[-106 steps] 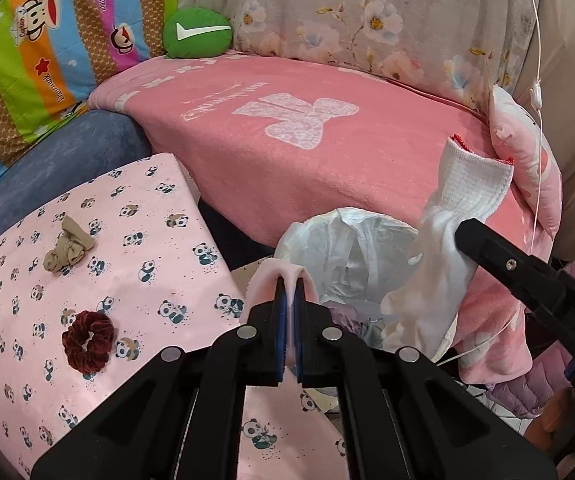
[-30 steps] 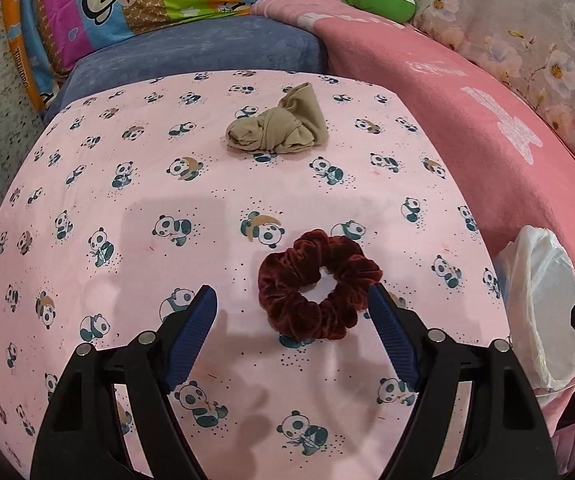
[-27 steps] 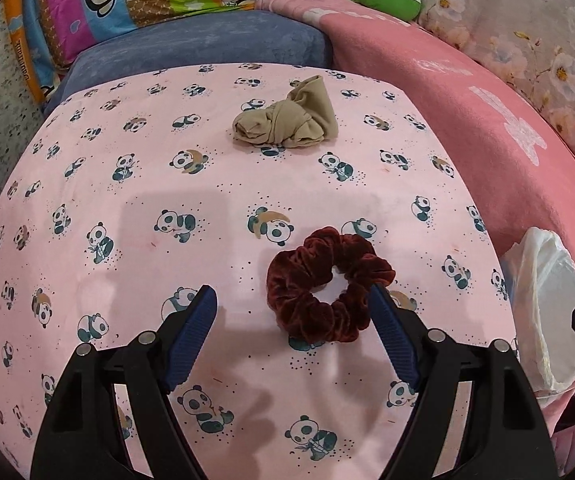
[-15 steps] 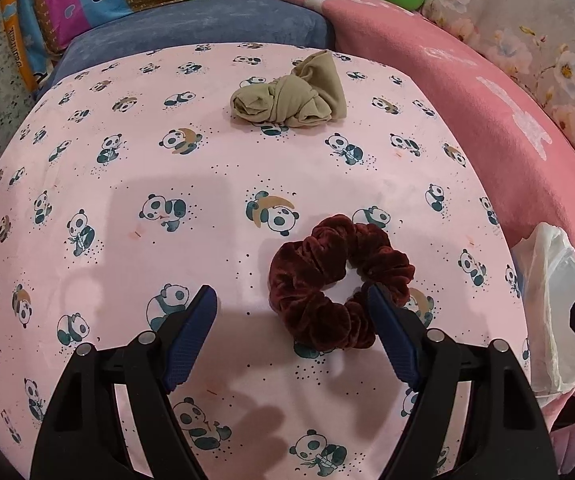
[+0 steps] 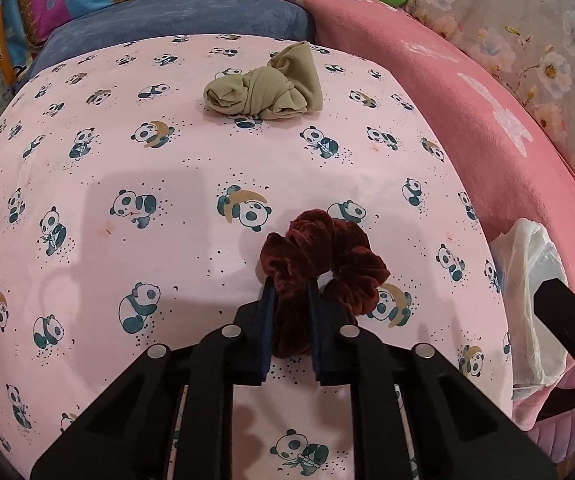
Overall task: Collect trash
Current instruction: 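Lower the left tool onto the dark red scrunchie and close on it, then grasp the beige sock with the right tool while the left tool holds the scrunchie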
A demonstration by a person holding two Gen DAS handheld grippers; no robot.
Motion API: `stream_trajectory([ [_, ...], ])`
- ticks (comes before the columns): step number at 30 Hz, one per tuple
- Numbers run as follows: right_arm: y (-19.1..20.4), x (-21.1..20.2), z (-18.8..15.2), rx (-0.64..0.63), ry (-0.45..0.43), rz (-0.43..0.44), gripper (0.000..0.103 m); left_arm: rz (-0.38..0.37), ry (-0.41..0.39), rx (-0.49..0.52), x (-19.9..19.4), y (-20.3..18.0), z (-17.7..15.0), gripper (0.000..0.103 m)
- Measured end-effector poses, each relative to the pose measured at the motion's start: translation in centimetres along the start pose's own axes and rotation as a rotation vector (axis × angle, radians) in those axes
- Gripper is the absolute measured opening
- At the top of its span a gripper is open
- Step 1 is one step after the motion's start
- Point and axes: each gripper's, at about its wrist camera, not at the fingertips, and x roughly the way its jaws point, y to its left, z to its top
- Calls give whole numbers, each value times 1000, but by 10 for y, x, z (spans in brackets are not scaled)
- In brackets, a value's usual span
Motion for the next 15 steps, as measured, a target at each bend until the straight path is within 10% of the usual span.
stream_trajectory([
  [15,54,62,47,-69,15,70,34,92,-131,-62,-47,59,38,13],
])
